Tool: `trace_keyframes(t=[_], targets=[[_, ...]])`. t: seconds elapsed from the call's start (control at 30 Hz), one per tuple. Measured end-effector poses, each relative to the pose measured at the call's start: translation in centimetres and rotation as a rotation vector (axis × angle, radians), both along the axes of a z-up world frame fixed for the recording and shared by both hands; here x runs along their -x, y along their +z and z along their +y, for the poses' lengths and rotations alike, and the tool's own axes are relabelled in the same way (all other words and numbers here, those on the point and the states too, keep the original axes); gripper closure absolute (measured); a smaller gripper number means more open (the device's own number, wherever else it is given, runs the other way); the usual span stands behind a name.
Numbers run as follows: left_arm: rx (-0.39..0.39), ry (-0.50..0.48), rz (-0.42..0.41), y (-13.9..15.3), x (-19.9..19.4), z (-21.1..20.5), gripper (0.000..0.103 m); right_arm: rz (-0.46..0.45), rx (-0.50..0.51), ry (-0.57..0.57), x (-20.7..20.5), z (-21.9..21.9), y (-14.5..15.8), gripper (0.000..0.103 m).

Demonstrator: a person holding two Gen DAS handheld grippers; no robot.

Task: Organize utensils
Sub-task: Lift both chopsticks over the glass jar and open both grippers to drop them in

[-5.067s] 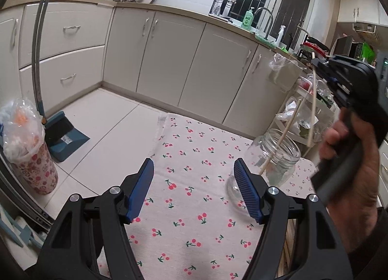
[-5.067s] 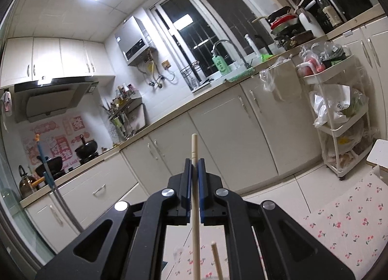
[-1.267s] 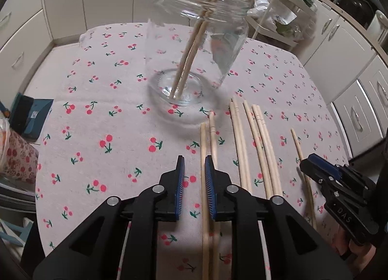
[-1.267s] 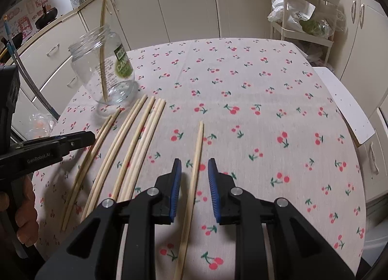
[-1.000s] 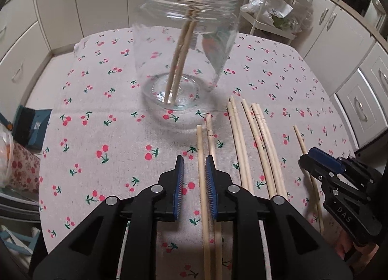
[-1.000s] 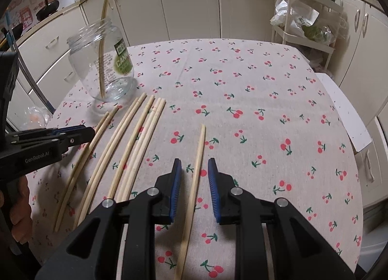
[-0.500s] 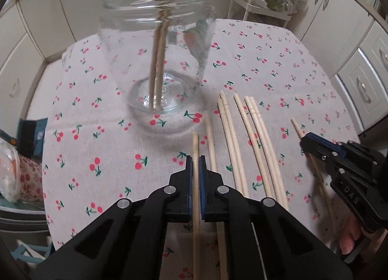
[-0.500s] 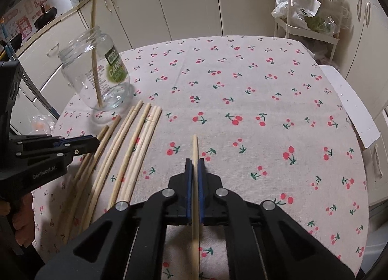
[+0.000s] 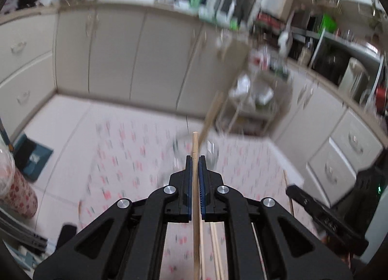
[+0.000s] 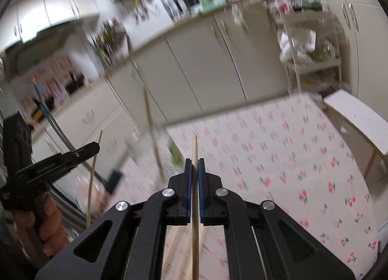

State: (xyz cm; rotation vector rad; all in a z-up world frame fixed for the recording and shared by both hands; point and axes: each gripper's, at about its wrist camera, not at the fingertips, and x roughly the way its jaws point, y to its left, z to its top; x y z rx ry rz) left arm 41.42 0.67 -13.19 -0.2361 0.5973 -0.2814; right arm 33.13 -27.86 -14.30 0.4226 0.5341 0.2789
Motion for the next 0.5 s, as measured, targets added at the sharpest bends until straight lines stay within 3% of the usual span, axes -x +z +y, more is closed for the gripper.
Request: trace_keyframes(t=[0.17, 0.5], targets=[[0.062, 0.051, -0.109, 3.2, -1.1, 1.0, 0.098, -0.143, -0.093, -0.040, -0.9, 0.6, 3.6, 0.097], [0.153, 0.120, -0.210, 5.7, -5.3, 0.9, 0.098, -0.324, -0.224, -0.145, -5.9, 1.2, 8.5, 0.097]])
